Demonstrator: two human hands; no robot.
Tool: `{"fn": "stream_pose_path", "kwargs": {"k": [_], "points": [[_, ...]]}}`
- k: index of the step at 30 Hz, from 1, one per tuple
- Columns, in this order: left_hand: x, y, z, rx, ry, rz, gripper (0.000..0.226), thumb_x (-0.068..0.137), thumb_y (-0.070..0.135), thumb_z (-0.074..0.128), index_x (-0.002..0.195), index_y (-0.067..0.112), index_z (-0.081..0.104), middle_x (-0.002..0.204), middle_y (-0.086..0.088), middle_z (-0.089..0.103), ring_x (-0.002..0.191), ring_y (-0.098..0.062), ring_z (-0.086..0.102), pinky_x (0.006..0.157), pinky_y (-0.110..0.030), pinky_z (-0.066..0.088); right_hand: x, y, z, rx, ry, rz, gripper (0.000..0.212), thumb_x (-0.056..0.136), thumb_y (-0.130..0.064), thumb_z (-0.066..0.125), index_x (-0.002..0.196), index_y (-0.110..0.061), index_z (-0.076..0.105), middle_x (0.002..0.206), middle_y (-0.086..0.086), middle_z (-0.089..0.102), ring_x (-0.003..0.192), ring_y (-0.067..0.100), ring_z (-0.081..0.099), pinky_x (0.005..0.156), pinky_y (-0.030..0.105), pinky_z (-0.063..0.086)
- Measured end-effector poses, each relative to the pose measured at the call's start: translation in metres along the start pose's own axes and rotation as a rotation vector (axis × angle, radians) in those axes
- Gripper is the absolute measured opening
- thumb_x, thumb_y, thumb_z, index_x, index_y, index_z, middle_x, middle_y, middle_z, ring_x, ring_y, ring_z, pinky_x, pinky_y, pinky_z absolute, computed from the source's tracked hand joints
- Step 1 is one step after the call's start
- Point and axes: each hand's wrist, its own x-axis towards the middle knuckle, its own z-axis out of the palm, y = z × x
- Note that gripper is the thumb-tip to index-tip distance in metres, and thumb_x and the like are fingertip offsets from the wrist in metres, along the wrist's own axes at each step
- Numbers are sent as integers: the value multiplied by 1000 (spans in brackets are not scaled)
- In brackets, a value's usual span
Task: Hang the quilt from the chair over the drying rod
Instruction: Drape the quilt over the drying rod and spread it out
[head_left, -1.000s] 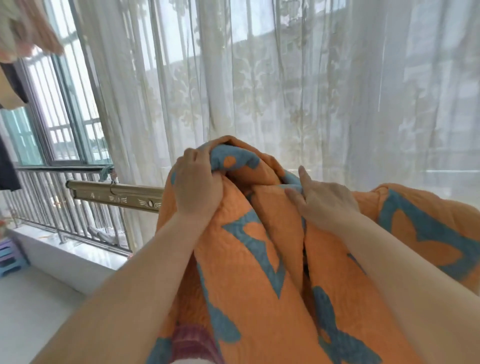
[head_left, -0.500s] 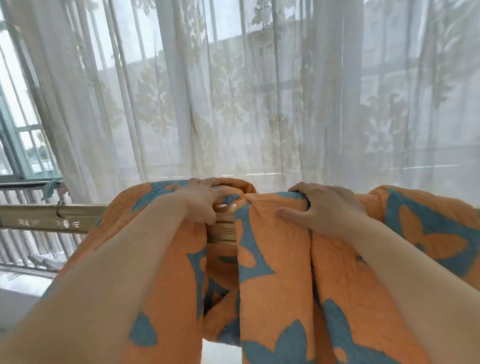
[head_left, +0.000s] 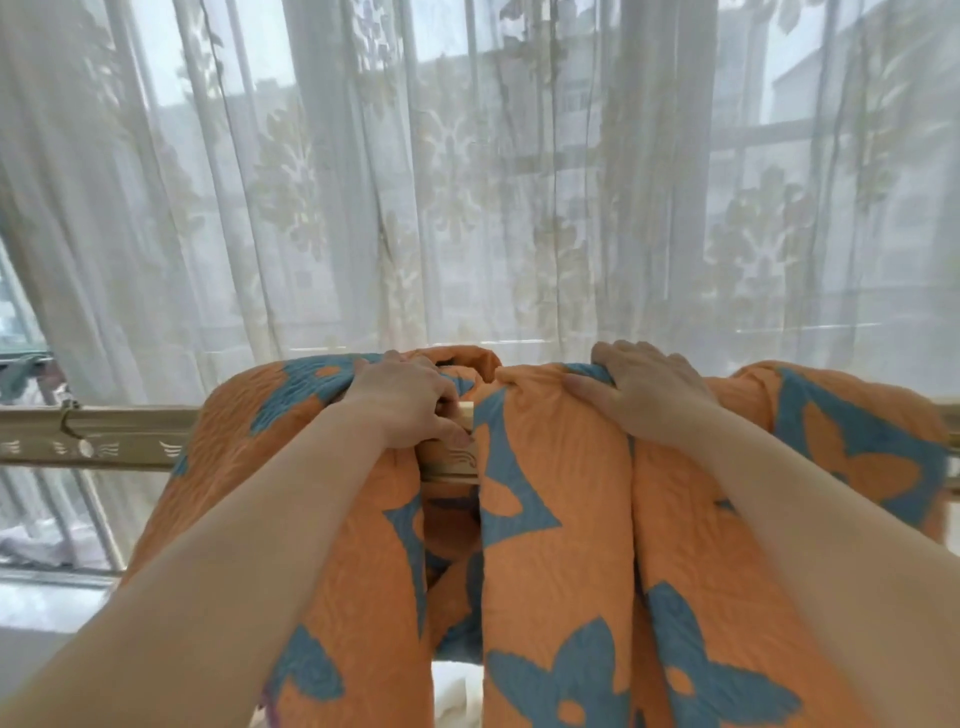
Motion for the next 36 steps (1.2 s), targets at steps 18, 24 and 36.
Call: {"fn": "stream_pose_path", "kwargs": {"k": [18,24,36], "points": [[23,-10,-6,-39,-119,41,32,91,53,46,121,43,51,124,0,57,120,-30,48,105,-72,17,-70,-60,83,108,566,-222,26,89,-37,47,72,-19,42,68,-7,44,62,14,45,56,28,39],[31,-9,-2,-54,-130,63,42,94,39,44,134,50,40,132,3,52,123,-30,45,107,-65,23,-60,-48,51,67,395,-93,46,90,-59,30,72,-22,51,70,-9,50,67,13,53,54,31,42],[34,-12,-19,-496,-124,-22,41,94,17,49,135,19,47,140,-9,48,123,-25,47,101,-34,39,-29,78,-19,-83,57,556,94,68,-86,37,142,-28,34,142,7,38,133,30,31,106,54,30]]}}
